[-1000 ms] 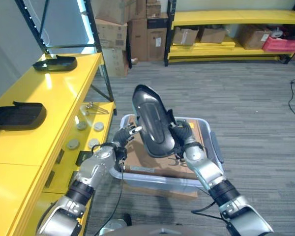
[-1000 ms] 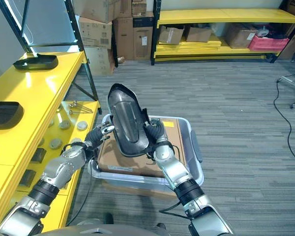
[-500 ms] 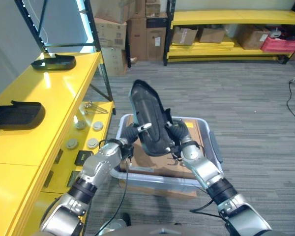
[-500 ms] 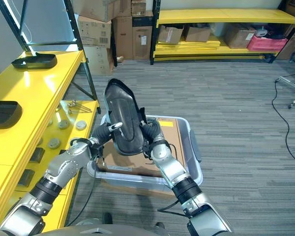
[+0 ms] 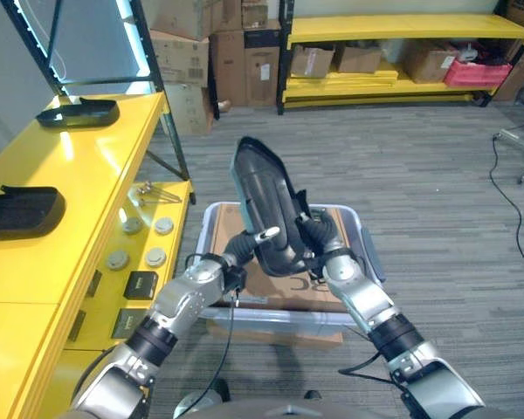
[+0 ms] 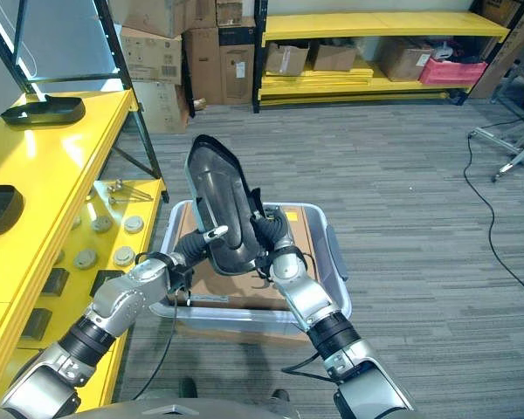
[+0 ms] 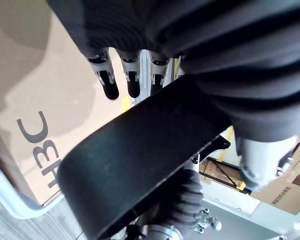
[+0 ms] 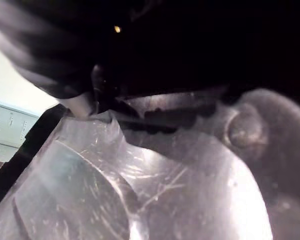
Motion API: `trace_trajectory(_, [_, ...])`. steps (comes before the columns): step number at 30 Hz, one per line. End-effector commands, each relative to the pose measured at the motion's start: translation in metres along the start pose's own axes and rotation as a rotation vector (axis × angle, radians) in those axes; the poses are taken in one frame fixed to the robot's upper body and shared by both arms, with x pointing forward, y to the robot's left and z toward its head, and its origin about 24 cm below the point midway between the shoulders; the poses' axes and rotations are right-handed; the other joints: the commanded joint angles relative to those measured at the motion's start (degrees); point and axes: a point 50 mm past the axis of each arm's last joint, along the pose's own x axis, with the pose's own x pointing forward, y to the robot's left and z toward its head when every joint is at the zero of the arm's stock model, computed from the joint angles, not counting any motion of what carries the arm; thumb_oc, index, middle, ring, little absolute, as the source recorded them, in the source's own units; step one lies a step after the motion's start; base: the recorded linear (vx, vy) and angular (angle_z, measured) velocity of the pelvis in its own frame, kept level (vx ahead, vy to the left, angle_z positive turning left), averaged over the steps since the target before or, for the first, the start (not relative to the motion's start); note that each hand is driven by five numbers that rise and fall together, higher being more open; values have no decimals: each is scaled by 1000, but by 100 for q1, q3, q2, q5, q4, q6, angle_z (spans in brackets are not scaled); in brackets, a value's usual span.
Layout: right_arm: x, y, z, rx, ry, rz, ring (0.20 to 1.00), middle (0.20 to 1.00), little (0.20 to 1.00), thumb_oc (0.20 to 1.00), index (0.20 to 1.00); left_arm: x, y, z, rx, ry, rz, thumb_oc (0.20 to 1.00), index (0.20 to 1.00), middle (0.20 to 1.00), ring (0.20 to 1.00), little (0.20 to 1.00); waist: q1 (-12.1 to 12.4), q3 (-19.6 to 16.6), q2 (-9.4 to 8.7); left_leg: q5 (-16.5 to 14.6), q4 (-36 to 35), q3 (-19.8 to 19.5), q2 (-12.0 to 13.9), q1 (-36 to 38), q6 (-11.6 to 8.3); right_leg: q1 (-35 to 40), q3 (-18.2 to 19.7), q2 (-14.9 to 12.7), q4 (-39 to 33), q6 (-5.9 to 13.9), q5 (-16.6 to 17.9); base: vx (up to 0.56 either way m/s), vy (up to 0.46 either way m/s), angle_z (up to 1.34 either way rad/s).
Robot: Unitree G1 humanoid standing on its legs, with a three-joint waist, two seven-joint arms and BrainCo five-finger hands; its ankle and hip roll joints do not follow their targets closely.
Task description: Move parts from the plastic box to the shelf.
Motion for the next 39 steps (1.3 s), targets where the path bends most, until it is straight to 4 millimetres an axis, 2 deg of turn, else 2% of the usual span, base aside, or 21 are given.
trace_trajectory(1, [15, 20, 64, 92, -219, 56, 200, 200, 200, 200, 200, 23, -51, 30, 89, -111, -170, 200, 200, 200, 200, 200, 120, -297, 83, -497, 29, 297, 149, 94, -50, -27, -138, -187, 381, 449, -617, 0, 0, 0])
trace_trajectory(7, [15, 25, 66, 97, -210, 70, 200, 200, 200, 200, 200, 21, -56, 39, 98, -149, -180, 200, 200, 200, 200, 200, 115, -292, 84, -484, 8, 316, 158, 121, -57, -5, -137, -181, 365, 454, -611, 0, 0, 0])
trace_trajectory(20, [15, 30, 63, 134, -178, 84, 200, 200, 200, 200, 200, 17, -51, 56, 95, -268, -107, 200, 200, 200, 200, 200, 172, -289, 77, -474, -3, 263, 150, 138, -60, 39, -170, -177, 350, 436, -601, 0, 0, 0])
trace_trajectory(21, [14, 30, 63, 141, -177, 84, 432, 432, 432, 432, 432, 17, -49, 56, 97, -274, -101, 200, 200, 200, 200, 200, 175, -290, 77, -475, -2, 257, 149, 139, -60, 40, -168, -175, 351, 434, -602, 0, 0, 0])
trace_trajectory(22, [14, 30, 62, 159, -167, 88, 1000, 1000, 1000, 1000, 1000, 16, -47, 57, 96, -285, -84, 200, 200, 200, 200, 200, 179, -295, 74, -473, -3, 252, 150, 139, -64, 43, -172, -174, 346, 431, -602, 0, 0, 0])
trace_trajectory(29, [13, 25, 58, 191, -131, 65, 1000, 1000, 1000, 1000, 1000, 8, -33, 69, 89, -372, -1, 200, 200, 200, 200, 200, 214, -296, 76, -472, 0, 231, 148, 147, -73, 69, -188, -172, 328, 422, -598, 0, 0, 0])
trace_trajectory(35, [13, 14, 46, 176, -100, 8, 1000, 1000, 1000, 1000, 1000, -3, -13, 81, 50, -433, 93, 200, 200, 200, 200, 200, 251, -288, 76, -470, 18, 197, 146, 138, -68, 78, -202, -180, 337, 419, -604, 0, 0, 0])
trace_trajectory(39, [10, 2, 31, 144, -70, -32, 1000, 1000, 1000, 1000, 1000, -14, 17, 82, 30, -479, 221, 200, 200, 200, 200, 200, 268, -296, 72, -467, 20, 187, 140, 127, -59, 72, -190, -177, 343, 404, -623, -1, 10, 0])
